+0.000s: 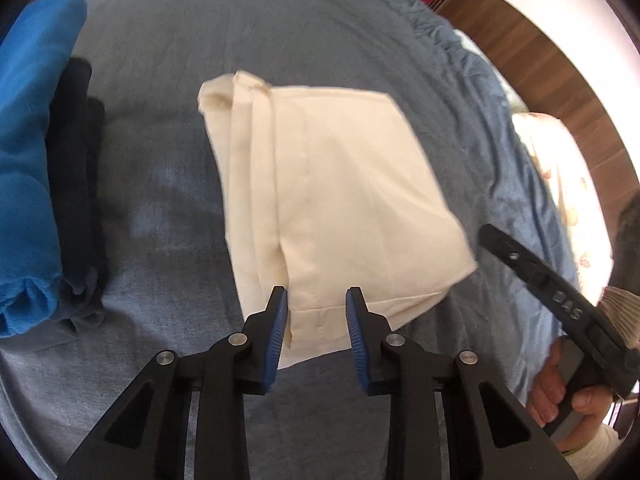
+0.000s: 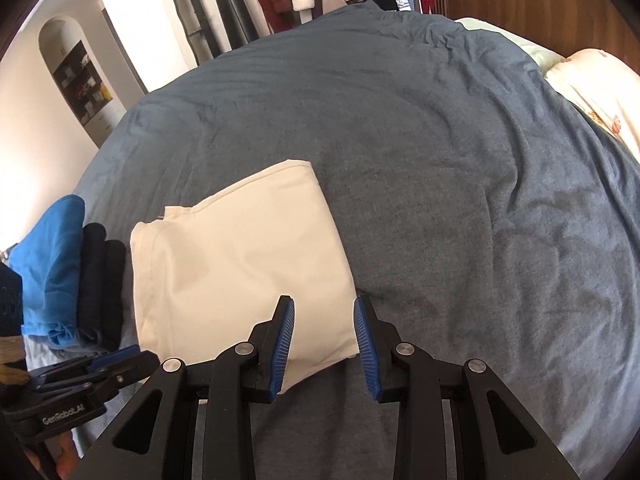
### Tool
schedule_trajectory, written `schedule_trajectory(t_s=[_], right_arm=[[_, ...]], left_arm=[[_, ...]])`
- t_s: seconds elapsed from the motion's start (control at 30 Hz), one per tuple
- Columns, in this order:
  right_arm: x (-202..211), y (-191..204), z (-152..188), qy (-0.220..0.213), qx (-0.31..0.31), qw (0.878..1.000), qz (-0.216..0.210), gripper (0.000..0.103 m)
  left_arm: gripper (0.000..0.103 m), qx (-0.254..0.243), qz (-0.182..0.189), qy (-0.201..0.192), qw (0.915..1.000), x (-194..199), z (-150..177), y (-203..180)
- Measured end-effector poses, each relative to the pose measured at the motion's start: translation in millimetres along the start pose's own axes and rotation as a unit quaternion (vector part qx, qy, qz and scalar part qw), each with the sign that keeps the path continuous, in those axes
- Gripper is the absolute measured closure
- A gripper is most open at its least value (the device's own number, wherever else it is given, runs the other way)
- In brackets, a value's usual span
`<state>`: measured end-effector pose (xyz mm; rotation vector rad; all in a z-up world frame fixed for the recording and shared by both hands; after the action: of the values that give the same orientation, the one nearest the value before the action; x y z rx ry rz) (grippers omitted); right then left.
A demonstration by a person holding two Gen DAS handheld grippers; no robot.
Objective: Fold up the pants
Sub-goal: 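Lower the folded cream shorts onto the bed and open both tools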
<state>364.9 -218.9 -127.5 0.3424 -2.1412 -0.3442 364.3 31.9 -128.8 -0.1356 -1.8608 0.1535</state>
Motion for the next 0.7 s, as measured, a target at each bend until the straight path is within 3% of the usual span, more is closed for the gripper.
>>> schedule_trajectory(t_s=[0.1,0.13,0.17,0.37,0.5,0.57,0.63,0.7], right_arm=[[-4,-1,2,0.003,0.003,1.000,0.002,0.071],[-5,-1,2,0.006,0.006,1.000,0.003,0.071],[-5,-1,3,0.007,0.007,1.000,0.005,0.071],[-5,0,3,0.008,0.009,1.000,0.004,0.071],[-5,7,2,0.010,0.016,1.000,-0.006,0.071],[-8,12,4,0.012,0.021,1.000,-0.013,0.071],[-13,18,6,0.019,0.029,0.999,-0.022,0.071],[-19,23,9,0.027,0.036,0.998,-0.032,0.071]], left_arm=[[0.079,0.014,0.013,0.012,0.9997,-8,2,2],[0.094,0.014,0.017,0.011,0.9997,-8,3,2],[0.098,0.010,0.017,0.008,0.9998,-7,3,1],[0.099,0.002,0.036,-0.023,0.9991,27,12,2],[0.099,0.008,0.022,-0.032,0.9992,43,19,10],[0.099,0.011,0.013,-0.017,0.9997,39,22,13],[0.099,0.030,0.025,0.006,0.9992,27,29,20],[0.099,0.028,0.010,0.013,0.9995,19,35,25]])
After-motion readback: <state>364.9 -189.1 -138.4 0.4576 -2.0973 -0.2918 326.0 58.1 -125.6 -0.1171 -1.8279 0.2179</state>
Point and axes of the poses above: each gripper's, at about its wrist camera, not at the fingertips, and x roughly against the way its jaws point, y to its left, z to its underside, the point moved 2 cm from there along -x, roughly the way its jaws point, and after that the axes turned 12 degrees about -z, right-handed, at the moved point
